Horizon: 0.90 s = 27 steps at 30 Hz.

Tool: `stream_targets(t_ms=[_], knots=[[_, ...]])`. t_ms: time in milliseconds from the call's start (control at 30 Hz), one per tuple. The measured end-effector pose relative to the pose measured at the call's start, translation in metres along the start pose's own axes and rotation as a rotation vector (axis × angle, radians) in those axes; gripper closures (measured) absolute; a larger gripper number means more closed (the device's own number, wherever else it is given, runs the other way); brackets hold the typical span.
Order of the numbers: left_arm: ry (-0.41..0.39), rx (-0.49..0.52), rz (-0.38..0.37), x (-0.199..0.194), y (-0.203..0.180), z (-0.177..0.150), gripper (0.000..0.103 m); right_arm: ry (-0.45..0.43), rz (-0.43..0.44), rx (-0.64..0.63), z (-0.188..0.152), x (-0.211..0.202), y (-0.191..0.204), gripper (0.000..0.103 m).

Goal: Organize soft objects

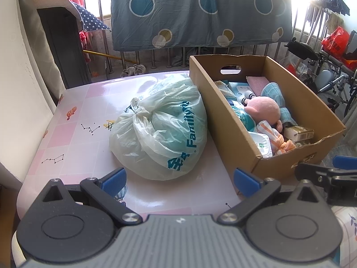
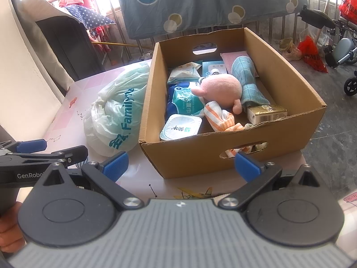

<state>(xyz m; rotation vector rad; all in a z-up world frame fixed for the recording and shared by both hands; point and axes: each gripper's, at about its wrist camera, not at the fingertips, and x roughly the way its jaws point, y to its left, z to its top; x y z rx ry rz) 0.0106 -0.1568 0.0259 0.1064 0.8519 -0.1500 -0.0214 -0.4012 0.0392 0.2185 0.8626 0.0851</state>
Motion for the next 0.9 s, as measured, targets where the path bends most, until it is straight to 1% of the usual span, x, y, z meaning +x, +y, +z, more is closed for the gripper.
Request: stream_targets(t_ms=[900], knots=[[0.006, -0.011, 0.008, 0.0012, 0.0009, 0.0003, 0.0, 0.0, 0.001, -0.001, -0.0003, -0.0006, 0.0016, 0.001]])
